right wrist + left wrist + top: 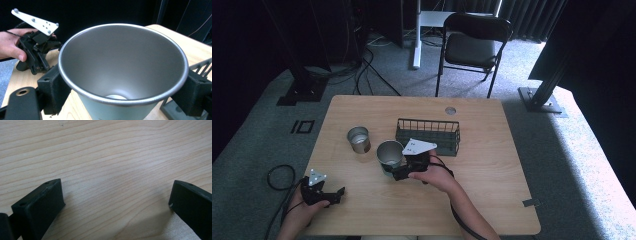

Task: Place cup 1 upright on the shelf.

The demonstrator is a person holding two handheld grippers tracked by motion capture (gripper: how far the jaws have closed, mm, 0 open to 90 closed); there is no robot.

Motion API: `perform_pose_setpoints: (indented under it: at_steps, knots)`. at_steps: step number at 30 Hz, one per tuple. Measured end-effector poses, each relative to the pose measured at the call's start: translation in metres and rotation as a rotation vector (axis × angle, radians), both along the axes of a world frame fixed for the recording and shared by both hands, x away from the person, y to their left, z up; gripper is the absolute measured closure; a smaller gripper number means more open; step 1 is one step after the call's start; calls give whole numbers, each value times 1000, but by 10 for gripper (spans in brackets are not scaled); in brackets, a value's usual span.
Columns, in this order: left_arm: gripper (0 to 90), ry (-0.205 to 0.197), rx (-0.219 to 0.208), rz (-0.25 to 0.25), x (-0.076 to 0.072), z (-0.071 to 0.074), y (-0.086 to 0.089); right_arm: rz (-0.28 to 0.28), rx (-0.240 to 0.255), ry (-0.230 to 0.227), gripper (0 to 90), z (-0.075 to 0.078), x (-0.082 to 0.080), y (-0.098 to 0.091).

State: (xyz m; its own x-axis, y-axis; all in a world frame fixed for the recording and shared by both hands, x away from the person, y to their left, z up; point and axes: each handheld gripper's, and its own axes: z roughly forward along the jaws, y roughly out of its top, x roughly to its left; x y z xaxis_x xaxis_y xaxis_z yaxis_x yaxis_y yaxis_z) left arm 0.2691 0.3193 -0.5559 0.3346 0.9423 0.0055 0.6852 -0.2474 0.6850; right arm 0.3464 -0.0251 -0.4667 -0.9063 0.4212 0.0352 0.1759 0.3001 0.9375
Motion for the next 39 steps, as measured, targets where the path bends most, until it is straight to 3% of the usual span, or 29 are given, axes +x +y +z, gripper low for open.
perform_pose_setpoints:
  at_steps: [15, 25, 30, 31, 39]
  knots:
    - [2, 0, 1, 0, 0, 0, 0, -58, 99, -41, 133, 49, 11, -10]
    - [2, 0, 0, 0, 0, 0, 0, -121, 119, -82, 134, 69, 19, -19]
    - [2, -1, 0, 1, 0, 0, 0, -201, 134, -93, 134, 75, 25, -25]
    - [2, -1, -1, 1, 0, 0, 0, -238, 144, -100, 134, 77, 28, -28]
    - [2, 0, 0, 0, 0, 0, 0, -422, 112, -144, 134, 82, 42, -44]
